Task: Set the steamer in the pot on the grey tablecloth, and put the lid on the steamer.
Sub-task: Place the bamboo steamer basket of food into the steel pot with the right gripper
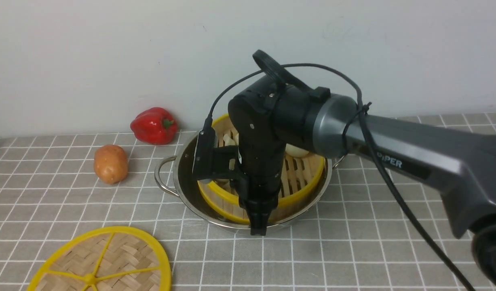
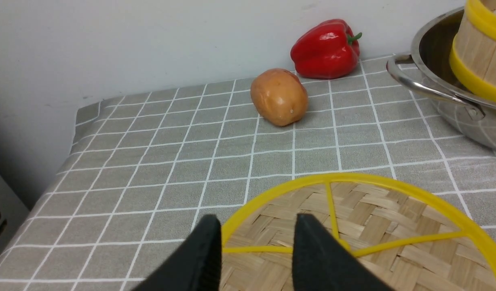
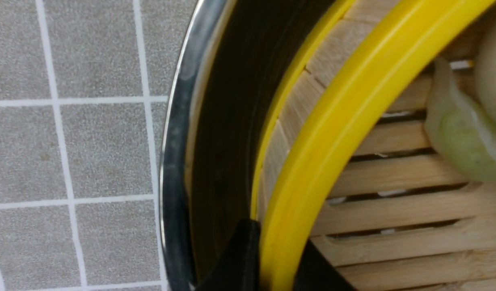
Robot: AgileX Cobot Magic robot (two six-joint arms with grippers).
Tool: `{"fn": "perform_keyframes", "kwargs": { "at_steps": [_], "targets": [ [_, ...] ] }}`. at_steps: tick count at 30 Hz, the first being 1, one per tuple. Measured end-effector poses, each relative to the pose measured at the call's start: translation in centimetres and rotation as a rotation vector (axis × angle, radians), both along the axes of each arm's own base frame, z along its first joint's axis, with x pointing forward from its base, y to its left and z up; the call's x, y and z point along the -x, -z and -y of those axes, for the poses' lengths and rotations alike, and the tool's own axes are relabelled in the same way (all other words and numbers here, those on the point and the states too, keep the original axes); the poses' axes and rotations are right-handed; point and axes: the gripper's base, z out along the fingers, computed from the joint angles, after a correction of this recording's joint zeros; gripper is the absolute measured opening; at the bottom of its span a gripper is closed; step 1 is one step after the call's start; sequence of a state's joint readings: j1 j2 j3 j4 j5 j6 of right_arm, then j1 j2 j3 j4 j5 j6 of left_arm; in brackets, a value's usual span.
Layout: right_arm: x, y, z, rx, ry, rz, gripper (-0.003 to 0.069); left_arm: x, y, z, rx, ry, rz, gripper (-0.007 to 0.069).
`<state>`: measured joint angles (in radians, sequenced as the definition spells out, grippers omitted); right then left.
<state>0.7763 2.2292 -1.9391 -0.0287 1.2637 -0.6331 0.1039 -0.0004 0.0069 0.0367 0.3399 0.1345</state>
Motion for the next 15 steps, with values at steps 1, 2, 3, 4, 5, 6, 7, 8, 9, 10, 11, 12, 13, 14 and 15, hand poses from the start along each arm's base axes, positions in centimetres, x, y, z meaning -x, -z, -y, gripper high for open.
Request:
{"fn": "perform_keyframes", "kwargs": {
  "at_steps": [1,2,3,4,5,6,7,8,9,10,11,12,13,14,15],
  "targets": [
    [-0.03,0.20,-0.03,0.003,-0.003,-0.002,0.0059,0.00,0.00,0.00,0.000,0.000,0.000,0.0243],
    [-0.06,0.30,-0.06,0.004,-0.004,-0.003,0.0059,0.00,0.00,0.00,0.000,0.000,0.000,0.0243],
    [-0.10,0.37,-0.09,0.003,-0.005,-0.002,0.0059,0.00,0.00,0.00,0.000,0.000,0.000,0.0243],
    [-0.12,0.42,-0.12,0.003,-0.006,-0.001,0.0059,0.00,0.00,0.00,0.000,0.000,0.000,0.0243],
    [-0.12,0.42,-0.12,0.003,-0.006,-0.001,0.0059,0.00,0.00,0.00,0.000,0.000,0.000,0.0243],
    [-0.13,0.42,-0.13,0.002,-0.006,-0.001,0.0059,0.00,0.00,0.00,0.000,0.000,0.000,0.0243],
    [-0.13,0.42,-0.13,0.002,-0.006,-0.001,0.0059,0.00,0.00,0.00,0.000,0.000,0.000,0.0243],
    [-0.13,0.42,-0.13,0.002,-0.006,-0.001,0.0062,0.00,0.00,0.00,0.000,0.000,0.000,0.0243],
    [-0.13,0.42,-0.13,0.002,-0.006,0.000,0.0068,0.00,0.00,0.00,0.000,0.000,0.000,0.0243],
    [-0.13,0.42,-0.13,0.002,-0.006,0.000,0.0076,0.00,0.00,0.00,0.000,0.000,0.000,0.0243],
    [-0.17,0.36,-0.14,0.001,-0.009,0.004,0.0092,0.00,0.00,0.00,0.000,0.000,0.000,0.0243],
    [-0.22,0.32,-0.17,0.000,-0.016,0.010,0.0114,0.00,0.00,0.00,0.000,0.000,0.000,0.0243],
    [-0.27,0.29,-0.19,-0.002,-0.023,0.017,0.0135,0.00,0.00,0.00,0.000,0.000,0.000,0.0243],
    [-0.29,0.25,-0.21,-0.002,-0.027,0.018,0.0169,0.00,0.00,0.00,0.000,0.000,0.000,0.0243],
    [-0.24,0.26,-0.22,0.001,-0.028,0.018,0.0193,0.00,0.00,0.00,0.000,0.000,0.000,0.0243]
  ]
}}
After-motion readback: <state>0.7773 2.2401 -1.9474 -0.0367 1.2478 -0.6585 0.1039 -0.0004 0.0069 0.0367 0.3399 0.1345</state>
